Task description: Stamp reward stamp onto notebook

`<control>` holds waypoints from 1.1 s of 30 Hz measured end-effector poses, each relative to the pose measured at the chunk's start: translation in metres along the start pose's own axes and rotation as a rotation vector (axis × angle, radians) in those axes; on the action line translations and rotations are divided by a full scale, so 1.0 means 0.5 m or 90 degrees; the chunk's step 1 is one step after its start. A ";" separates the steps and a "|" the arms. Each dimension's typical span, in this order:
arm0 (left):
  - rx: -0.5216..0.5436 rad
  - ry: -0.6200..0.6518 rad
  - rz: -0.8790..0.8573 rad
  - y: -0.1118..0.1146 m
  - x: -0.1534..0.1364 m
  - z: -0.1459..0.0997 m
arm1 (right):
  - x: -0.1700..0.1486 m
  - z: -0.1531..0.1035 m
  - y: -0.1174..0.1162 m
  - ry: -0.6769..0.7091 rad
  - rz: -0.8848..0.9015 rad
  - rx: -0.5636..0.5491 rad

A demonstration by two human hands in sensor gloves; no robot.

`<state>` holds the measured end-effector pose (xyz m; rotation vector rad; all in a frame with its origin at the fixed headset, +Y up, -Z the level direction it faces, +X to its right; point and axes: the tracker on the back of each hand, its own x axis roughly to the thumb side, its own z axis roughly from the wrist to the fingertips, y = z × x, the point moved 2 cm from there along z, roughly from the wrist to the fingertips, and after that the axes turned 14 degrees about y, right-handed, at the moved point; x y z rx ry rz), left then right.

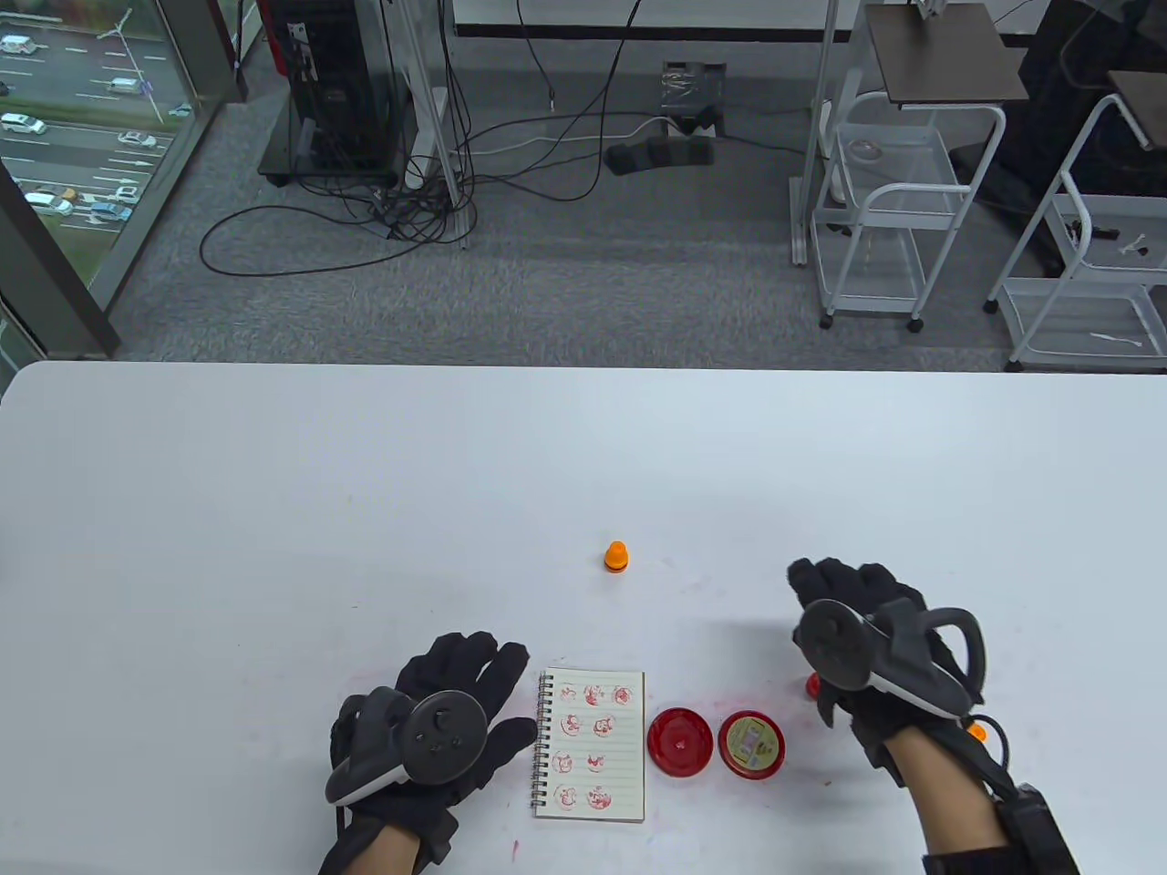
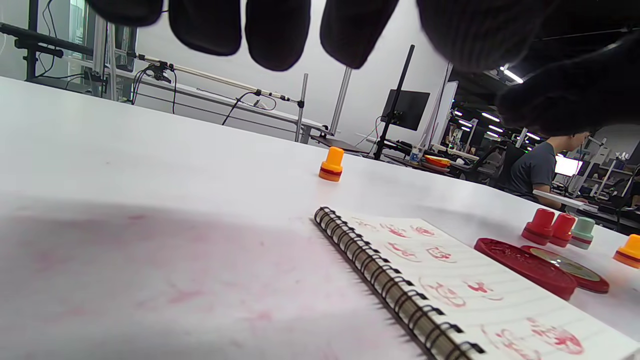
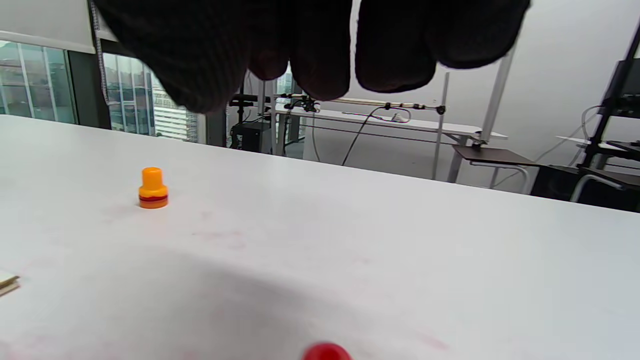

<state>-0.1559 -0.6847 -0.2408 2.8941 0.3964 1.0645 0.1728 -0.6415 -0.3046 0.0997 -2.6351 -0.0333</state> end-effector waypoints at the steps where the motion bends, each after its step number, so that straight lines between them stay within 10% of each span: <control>1: 0.000 -0.001 0.001 0.000 0.000 0.000 | 0.019 0.026 0.000 0.017 -0.004 -0.002; 16: 0.033 -0.040 -0.022 -0.014 -0.024 -0.018 | 0.152 0.270 -0.096 0.081 0.041 0.063; 33: 0.027 -0.056 -0.034 -0.010 -0.037 -0.029 | 0.157 0.331 -0.125 0.072 0.010 0.033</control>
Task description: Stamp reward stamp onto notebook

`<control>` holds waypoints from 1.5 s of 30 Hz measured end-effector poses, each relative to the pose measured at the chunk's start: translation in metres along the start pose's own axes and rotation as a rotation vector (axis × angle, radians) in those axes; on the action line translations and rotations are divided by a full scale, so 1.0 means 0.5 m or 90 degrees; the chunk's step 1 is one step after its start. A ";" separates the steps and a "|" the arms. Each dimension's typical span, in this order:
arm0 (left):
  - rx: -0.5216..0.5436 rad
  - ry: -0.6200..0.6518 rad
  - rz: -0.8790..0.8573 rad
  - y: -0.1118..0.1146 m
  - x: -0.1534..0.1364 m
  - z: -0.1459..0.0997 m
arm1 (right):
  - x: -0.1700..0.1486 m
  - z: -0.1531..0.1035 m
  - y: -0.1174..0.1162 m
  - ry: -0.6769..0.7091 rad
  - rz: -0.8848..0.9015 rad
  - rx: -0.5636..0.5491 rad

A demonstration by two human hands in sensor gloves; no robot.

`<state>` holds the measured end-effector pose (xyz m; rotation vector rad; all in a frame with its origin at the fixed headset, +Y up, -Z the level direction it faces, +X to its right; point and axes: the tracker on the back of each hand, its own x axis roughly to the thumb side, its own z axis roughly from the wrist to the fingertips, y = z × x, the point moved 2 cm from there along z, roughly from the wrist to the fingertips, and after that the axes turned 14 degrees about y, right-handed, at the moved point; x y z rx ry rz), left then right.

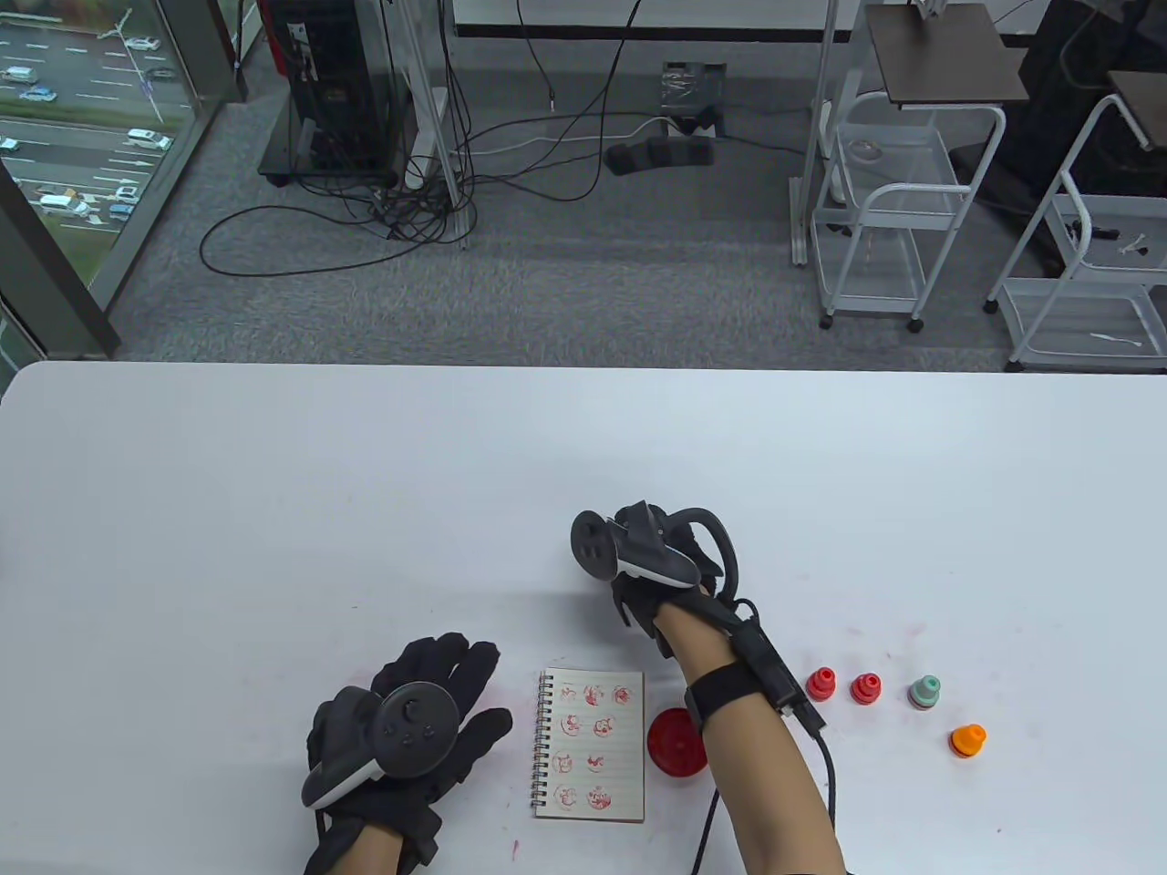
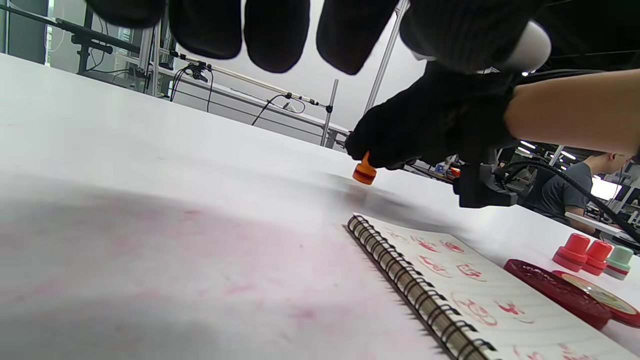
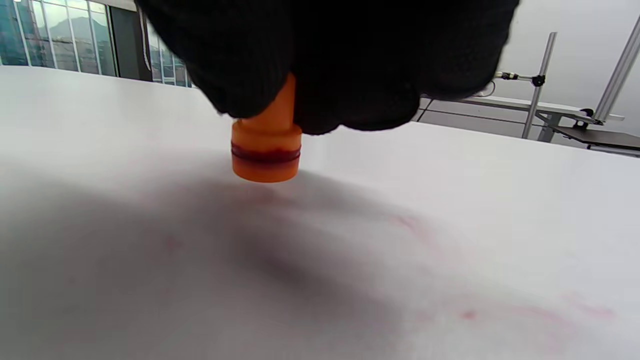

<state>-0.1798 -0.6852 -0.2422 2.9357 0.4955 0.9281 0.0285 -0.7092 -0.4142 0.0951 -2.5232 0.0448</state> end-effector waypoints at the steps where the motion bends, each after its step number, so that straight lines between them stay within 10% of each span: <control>1: 0.005 0.001 -0.005 -0.001 0.000 -0.001 | 0.001 -0.014 0.016 0.008 0.006 -0.007; 12: -0.016 0.014 -0.036 0.018 0.000 -0.010 | 0.018 -0.208 0.141 0.025 0.031 -0.134; 24: 0.012 0.105 0.019 0.027 0.064 0.027 | 0.023 -0.434 0.097 0.011 0.229 -0.262; 45: 0.063 0.215 -0.054 0.078 0.181 0.067 | 0.089 -0.440 0.011 0.080 0.513 -0.332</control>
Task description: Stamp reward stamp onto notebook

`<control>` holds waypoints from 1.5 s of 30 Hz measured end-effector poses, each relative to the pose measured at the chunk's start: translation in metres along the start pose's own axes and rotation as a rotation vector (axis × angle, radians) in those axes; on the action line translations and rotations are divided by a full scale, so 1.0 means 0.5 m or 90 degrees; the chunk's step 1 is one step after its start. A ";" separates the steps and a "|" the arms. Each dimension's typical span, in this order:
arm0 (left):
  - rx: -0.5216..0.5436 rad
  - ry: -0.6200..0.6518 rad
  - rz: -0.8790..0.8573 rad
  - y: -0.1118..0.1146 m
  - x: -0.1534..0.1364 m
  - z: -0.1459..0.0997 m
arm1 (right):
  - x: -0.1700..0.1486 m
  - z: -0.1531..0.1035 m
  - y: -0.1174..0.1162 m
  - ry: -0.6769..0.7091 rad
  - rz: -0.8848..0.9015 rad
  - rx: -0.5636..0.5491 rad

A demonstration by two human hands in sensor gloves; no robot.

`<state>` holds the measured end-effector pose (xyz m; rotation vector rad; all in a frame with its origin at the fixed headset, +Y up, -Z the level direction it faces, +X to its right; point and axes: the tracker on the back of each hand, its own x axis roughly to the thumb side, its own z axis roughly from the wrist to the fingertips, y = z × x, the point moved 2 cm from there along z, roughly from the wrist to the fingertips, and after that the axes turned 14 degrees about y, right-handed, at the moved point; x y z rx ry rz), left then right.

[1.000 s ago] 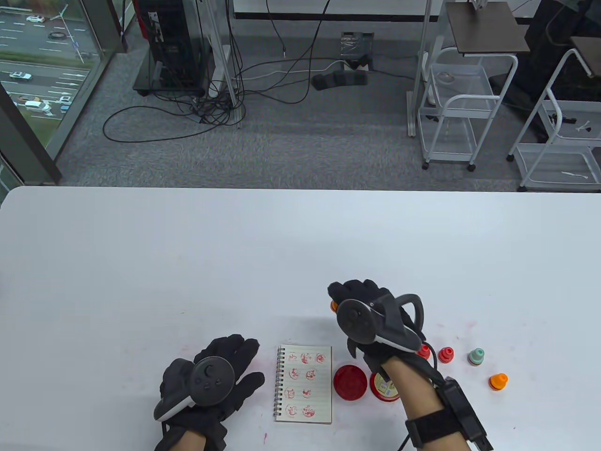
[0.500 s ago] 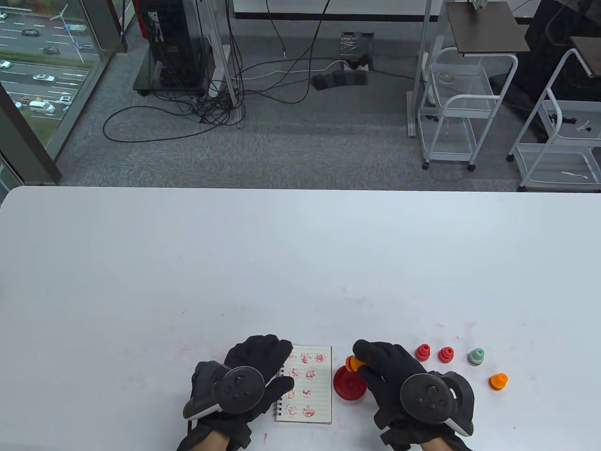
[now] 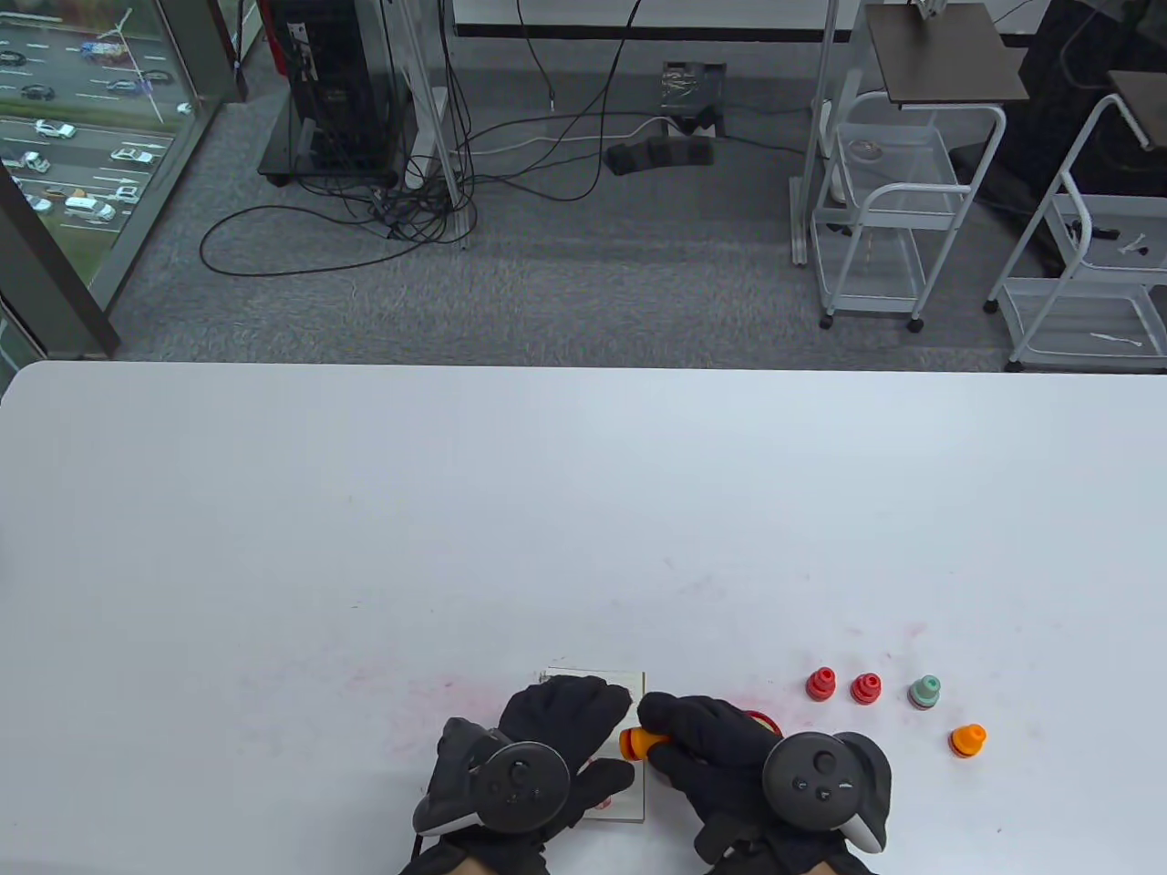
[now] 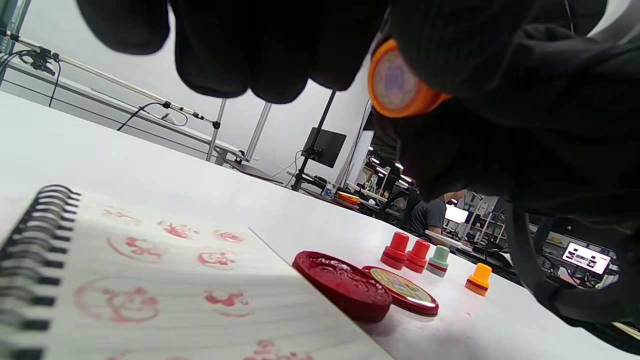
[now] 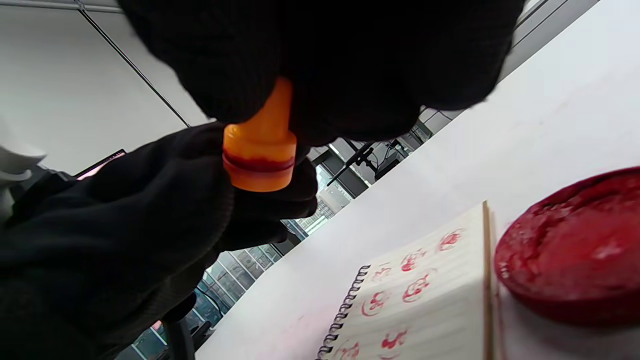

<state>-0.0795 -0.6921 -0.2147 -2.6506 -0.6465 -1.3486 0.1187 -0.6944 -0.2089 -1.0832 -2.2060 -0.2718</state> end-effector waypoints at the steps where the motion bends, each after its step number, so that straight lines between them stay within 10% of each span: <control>1: -0.002 0.001 -0.002 0.001 0.000 0.000 | 0.002 -0.001 -0.002 0.007 -0.005 -0.013; 30: -0.042 -0.036 -0.016 -0.006 -0.037 -0.013 | -0.022 -0.013 0.005 -0.024 -0.008 -0.067; 45: -0.123 -0.277 0.026 -0.002 -0.183 -0.099 | -0.024 -0.016 0.014 -0.027 -0.027 -0.059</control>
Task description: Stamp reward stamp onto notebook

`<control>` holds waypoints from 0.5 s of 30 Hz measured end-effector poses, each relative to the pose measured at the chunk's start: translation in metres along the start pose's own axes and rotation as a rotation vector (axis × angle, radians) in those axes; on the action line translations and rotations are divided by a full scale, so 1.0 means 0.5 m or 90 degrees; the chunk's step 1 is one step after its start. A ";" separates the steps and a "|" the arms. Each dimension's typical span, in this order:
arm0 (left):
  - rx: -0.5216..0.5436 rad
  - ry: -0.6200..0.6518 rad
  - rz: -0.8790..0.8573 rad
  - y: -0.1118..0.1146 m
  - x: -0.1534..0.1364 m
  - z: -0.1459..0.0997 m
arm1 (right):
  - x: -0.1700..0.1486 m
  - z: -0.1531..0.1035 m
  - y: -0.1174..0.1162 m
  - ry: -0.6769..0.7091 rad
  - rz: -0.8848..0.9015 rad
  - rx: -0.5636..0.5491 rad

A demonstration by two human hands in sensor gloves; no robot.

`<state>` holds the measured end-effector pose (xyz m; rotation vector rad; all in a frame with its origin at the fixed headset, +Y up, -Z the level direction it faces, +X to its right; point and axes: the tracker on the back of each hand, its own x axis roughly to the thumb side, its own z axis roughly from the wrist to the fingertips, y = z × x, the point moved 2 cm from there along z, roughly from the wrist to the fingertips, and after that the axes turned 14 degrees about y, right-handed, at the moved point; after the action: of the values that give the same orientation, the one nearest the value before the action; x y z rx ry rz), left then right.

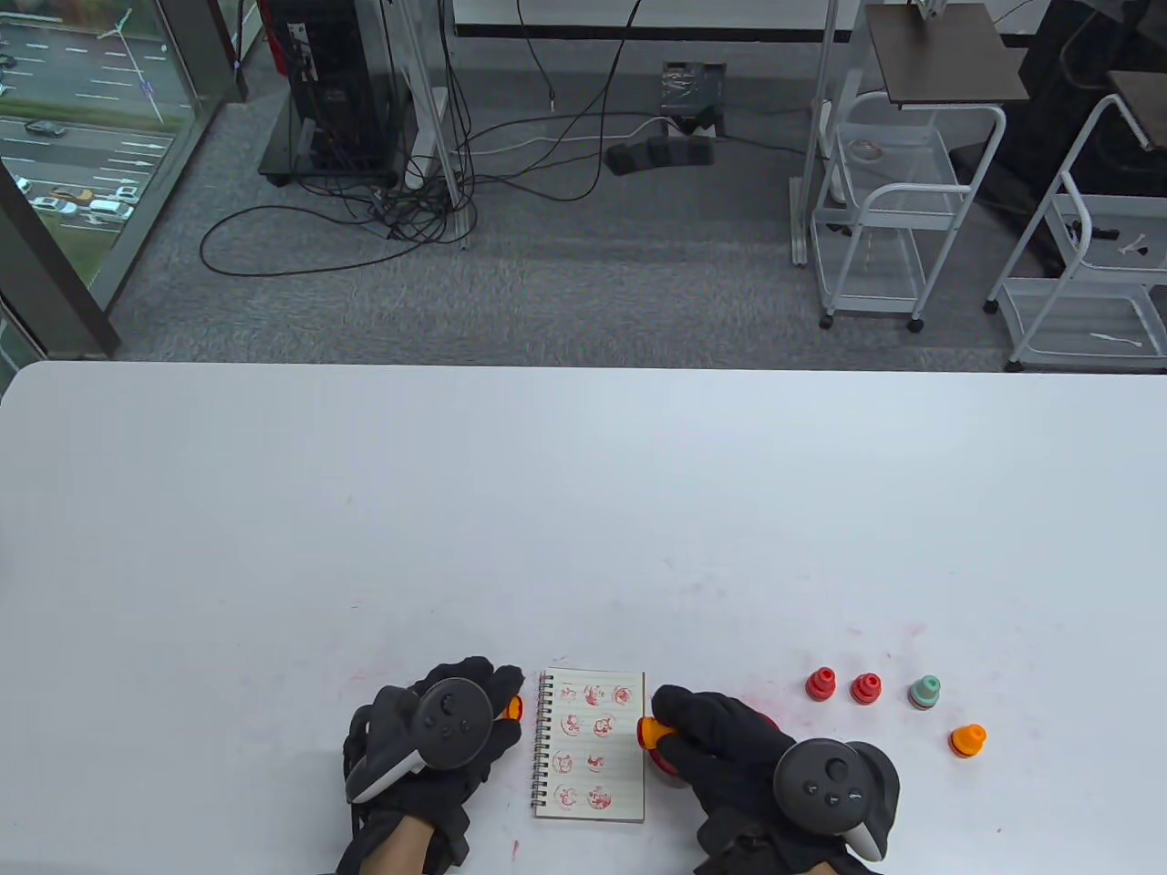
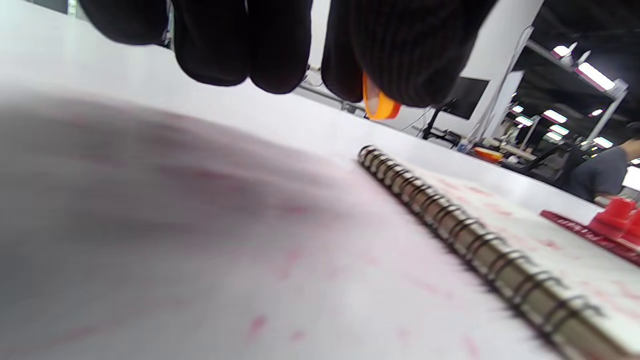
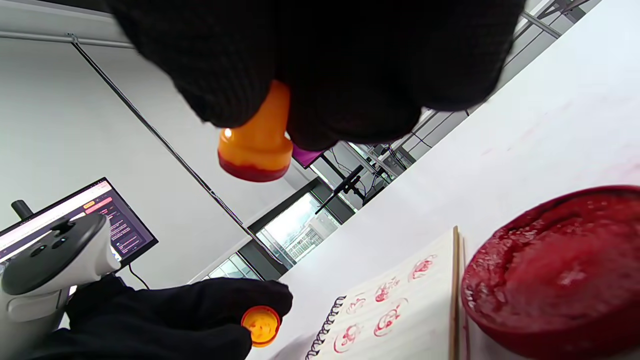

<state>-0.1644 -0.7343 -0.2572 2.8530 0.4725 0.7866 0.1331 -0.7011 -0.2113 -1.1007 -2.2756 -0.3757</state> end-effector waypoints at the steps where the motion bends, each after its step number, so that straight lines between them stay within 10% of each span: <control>1: -0.037 -0.015 -0.008 0.005 -0.006 0.001 | 0.000 0.000 0.000 -0.001 -0.004 0.000; 15: -0.091 -0.068 0.080 0.028 -0.026 -0.004 | 0.000 -0.003 0.003 -0.005 -0.025 -0.003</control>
<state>-0.1722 -0.7517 -0.2587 2.7938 0.2167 0.6544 0.1347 -0.7010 -0.2102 -1.0629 -2.3069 -0.3928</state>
